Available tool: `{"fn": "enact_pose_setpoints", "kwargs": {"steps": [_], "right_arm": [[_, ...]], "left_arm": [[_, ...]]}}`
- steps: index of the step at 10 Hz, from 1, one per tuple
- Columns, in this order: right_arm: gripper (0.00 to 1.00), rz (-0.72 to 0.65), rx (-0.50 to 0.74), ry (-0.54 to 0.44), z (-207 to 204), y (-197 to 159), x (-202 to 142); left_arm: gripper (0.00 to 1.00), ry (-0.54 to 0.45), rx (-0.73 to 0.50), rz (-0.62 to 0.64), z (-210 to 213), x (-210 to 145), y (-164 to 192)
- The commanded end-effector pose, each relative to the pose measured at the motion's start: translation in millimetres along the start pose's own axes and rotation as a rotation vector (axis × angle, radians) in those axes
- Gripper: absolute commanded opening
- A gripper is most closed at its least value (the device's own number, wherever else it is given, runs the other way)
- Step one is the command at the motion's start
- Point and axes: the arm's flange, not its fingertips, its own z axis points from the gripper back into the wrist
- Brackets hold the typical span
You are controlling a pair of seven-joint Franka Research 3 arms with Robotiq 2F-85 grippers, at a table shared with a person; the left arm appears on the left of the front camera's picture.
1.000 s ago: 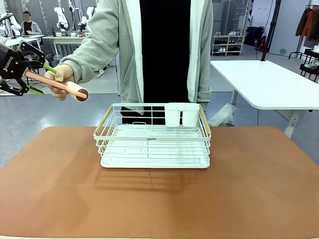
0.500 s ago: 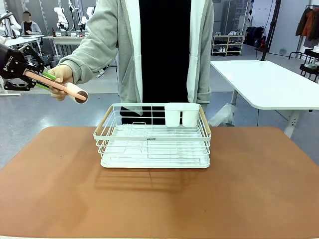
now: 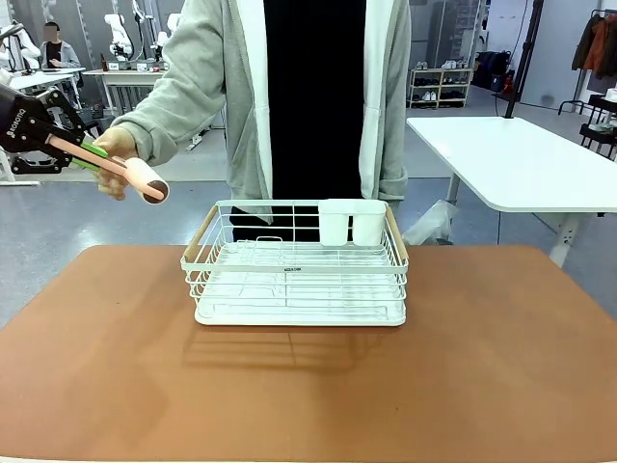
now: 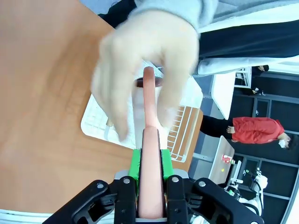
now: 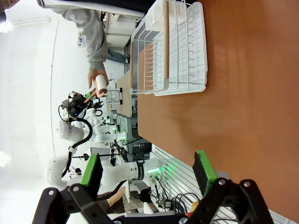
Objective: Clean the table.
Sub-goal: Pick up the Lint Roller when the human hands it over, then clean the table with the Lint Roller when the human lifts the Dish drying rack.
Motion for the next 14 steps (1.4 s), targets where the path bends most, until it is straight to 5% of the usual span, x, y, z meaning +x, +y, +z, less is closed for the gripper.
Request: {"fn": "enact_pose_setpoints", "kwargs": {"steps": [1,14], "right_arm": [[1.0,0.001,0.019,-0.007,-0.4,3.7,-1.9],[1.0,0.001,0.019,-0.007,-0.4,3.7,-1.9]], "left_arm": [[0.0,-0.001,0.004,0.004,-0.4,-0.3,-0.4],[0.0,-0.001,0.004,0.004,-0.4,-0.3,-0.4]]}}
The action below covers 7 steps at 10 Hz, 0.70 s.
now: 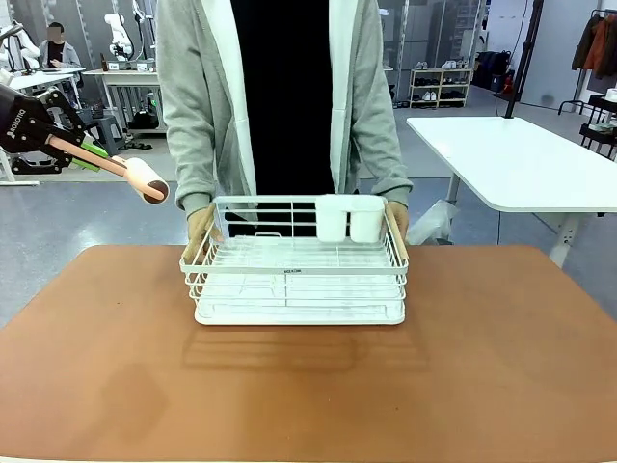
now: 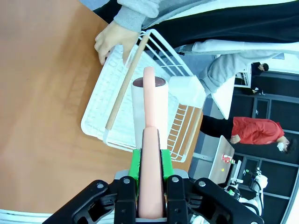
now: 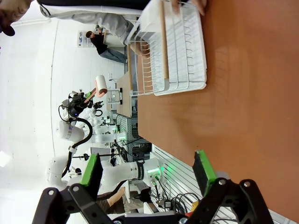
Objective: Clean the table.
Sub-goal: Clean the table with the Lint Roller when the human lifts the Dish drying rack.
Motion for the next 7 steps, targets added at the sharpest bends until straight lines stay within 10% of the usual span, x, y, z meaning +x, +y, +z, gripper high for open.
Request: {"fn": "enact_pose_setpoints", "kwargs": {"steps": [1,7], "right_arm": [[1.0,0.001,0.019,-0.007,-0.4,3.6,-1.9],[1.0,0.001,0.019,-0.007,-0.4,3.6,-1.9]], "left_arm": [[0.0,-0.002,0.003,0.003,0.2,-0.1,-0.6],[0.0,-0.002,0.003,0.003,0.2,-0.1,-0.6]]}}
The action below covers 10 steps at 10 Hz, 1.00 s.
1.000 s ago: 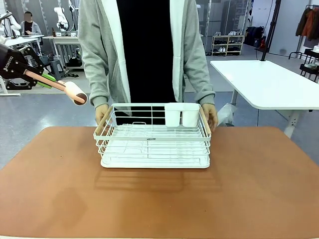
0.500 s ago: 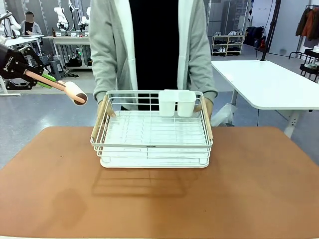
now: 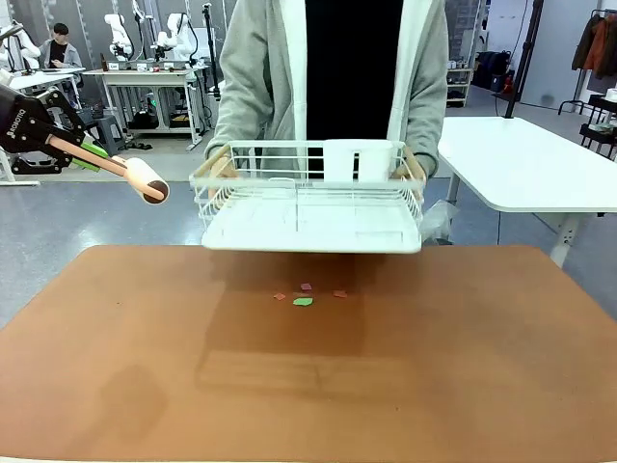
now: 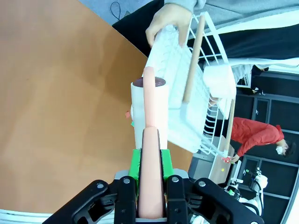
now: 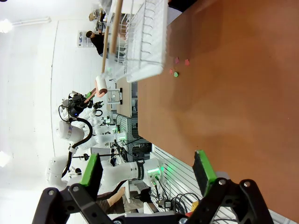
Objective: Clean the table.
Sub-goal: Clean the table with the Lint Roller when the human lifts the Dish drying rack.
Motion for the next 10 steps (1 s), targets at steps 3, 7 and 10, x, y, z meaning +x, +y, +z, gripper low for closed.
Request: {"fn": "enact_pose_setpoints", "kwargs": {"steps": [3,7,10], "right_arm": [[1.0,0.001,0.019,-0.007,-0.4,3.6,-1.9],[1.0,0.001,0.019,-0.007,-0.4,3.6,-1.9],[1.0,0.001,0.019,-0.007,-0.4,3.6,-1.9]], "left_arm": [[0.0,-0.002,0.003,0.003,0.2,-0.1,-0.6],[0.21,0.029,0.086,-0.117,3.9,3.6,-17.5],[0.21,0.403,0.31,-0.514,-32.6,54.2,-87.2]]}}
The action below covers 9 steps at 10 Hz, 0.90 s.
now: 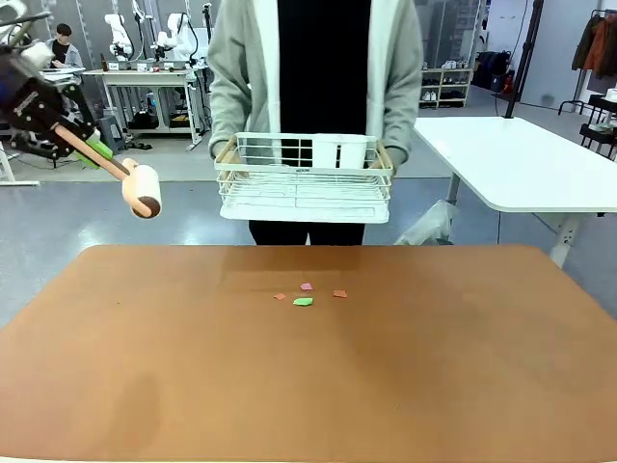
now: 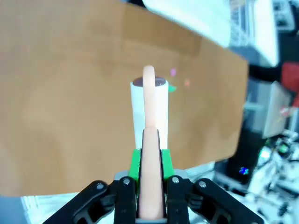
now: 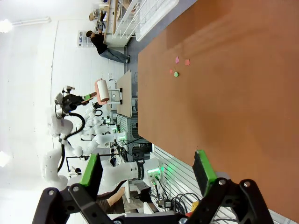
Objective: Clean the table.
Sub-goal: Clean the table with the Lint Roller when the human lifts the Dish drying rack.
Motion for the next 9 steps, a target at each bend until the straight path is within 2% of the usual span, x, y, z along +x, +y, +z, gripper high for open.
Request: {"fn": "enact_pose_setpoints", "kwargs": {"steps": [1,2,3,4,6,8,9], "right_arm": [[1.0,0.001,0.019,-0.008,0.4,3.3,-2.1],[1.0,0.001,0.019,-0.008,0.4,3.3,-2.1],[1.0,0.001,0.019,-0.008,0.4,3.3,-2.1],[1.0,0.001,0.019,-0.008,0.4,3.3,-2.1],[1.0,0.001,0.019,-0.008,0.4,3.3,-2.1],[1.0,0.001,0.019,-0.008,0.4,3.3,-2.1],[1.0,0.001,0.019,-0.008,0.4,3.3,-2.1]], "left_arm": [[0.21,0.167,0.092,-0.269,-40.8,65.6,-25.8],[0.21,0.218,0.027,-0.259,-82.7,75.8,-28.7],[0.21,0.181,0.003,-0.223,-128.8,78.0,-21.1],[0.21,0.198,-0.014,-0.207,-155.9,71.3,-10.6],[0.21,0.151,0.027,-0.124,-181.5,66.0,0.6],[0.21,0.176,-0.022,-0.13,-167.5,65.3,-1.1],[0.21,0.195,0.019,-0.138,-195.9,73.7,7.4]]}}
